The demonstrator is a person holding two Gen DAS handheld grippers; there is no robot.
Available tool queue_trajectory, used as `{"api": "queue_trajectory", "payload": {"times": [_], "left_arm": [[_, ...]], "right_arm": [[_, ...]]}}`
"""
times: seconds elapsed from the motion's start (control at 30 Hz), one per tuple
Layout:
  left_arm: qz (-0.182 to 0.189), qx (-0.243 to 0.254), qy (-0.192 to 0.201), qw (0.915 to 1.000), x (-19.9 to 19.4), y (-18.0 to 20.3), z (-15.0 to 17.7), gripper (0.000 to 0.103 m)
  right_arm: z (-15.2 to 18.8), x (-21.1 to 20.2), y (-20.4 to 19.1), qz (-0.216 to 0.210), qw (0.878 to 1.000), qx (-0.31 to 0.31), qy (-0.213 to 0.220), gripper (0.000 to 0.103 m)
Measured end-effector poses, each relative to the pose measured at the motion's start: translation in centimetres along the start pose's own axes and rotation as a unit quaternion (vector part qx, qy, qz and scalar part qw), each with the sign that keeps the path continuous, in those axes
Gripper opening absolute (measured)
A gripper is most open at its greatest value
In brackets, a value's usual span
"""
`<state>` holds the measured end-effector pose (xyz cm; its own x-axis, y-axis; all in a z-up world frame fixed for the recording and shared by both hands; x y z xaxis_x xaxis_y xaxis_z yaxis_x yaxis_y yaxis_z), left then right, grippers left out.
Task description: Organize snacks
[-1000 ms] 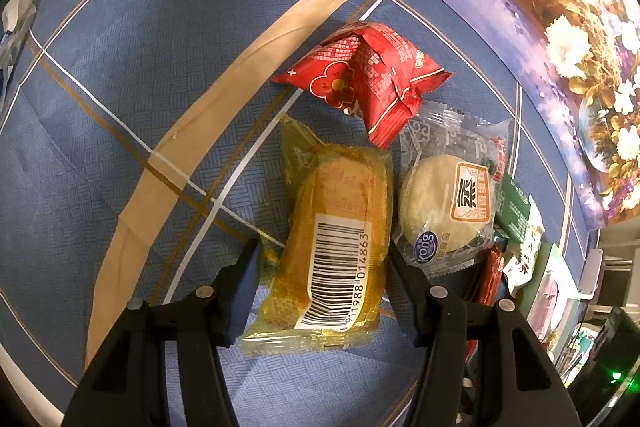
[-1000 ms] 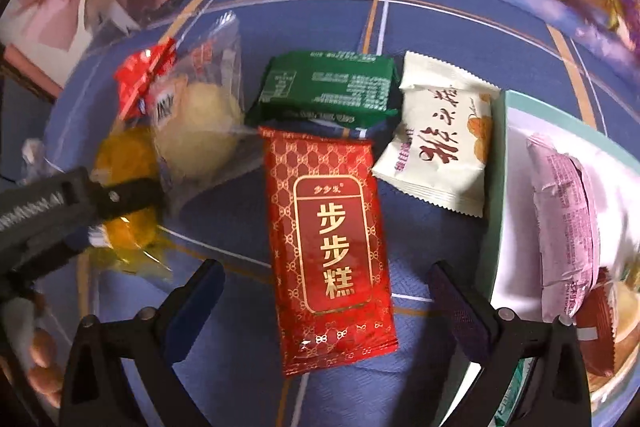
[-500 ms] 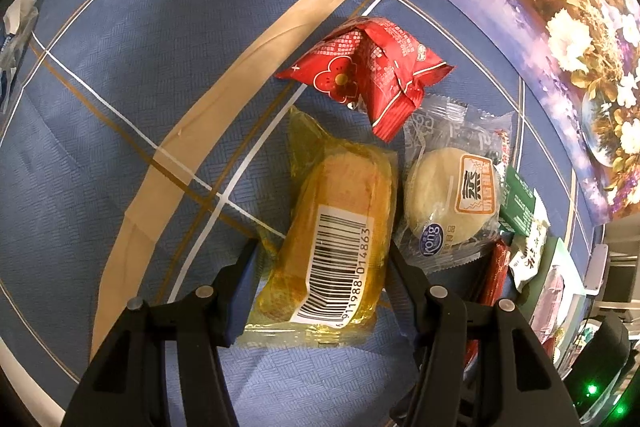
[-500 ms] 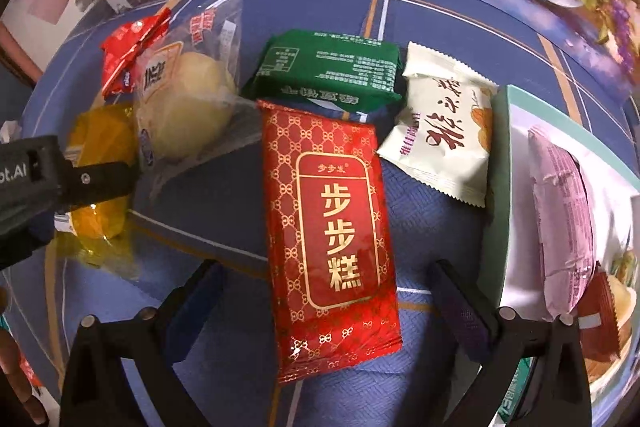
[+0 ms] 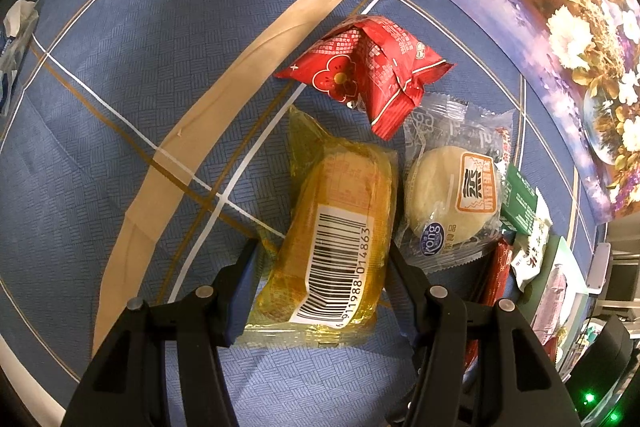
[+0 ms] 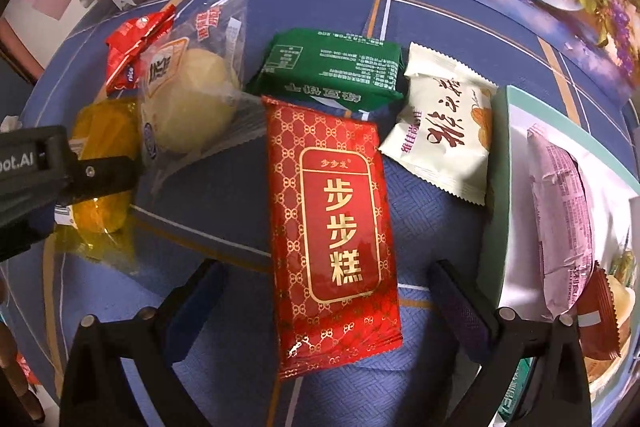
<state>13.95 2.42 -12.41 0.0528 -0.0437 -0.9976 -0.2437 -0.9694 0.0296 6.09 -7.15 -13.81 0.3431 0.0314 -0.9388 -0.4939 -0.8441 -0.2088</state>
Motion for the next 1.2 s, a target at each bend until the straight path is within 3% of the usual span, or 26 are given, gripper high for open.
{"api": "queue_trajectory", "payload": {"times": [0.13,0.47,0.9,1.2], "left_arm": [[0.001,0.001,0.000,1.0000,0.1,-0.1,-0.1,0.060],[0.005,0.003,0.000,1.0000,0.1,-0.5,-0.1,0.060],[0.024,-0.006,0.016,0.9996,-1.6,-1.5,-0.3,0.047],[0.025,-0.013,0.026,0.9993,-3.2,-2.0,-0.7,0.047]], "right_arm": [[-0.6,-0.5,0.4,-0.001,1.000,0.002,-0.004,0.098],[-1.3,-2.8,3.3,-0.033,0.998,0.044,0.012,0.057],[-2.0,-5.8,4.3,-0.066,0.996,0.048,0.034,0.036],[-2.0,-5.1,4.6,-0.077,0.995,0.055,0.034,0.035]]}}
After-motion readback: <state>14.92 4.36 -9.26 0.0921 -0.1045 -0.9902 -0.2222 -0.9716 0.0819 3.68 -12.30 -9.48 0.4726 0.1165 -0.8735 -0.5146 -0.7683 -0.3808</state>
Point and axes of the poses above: each gripper's, at about its wrist camera, not at the fingertips, and x roughly the way its jaws point, y to its right, z to its underside, the point moved 1 cm from there along x, roughly the way its jaws point, and after that the axes turned 13 degrees about -z, right-handed, at the moved point
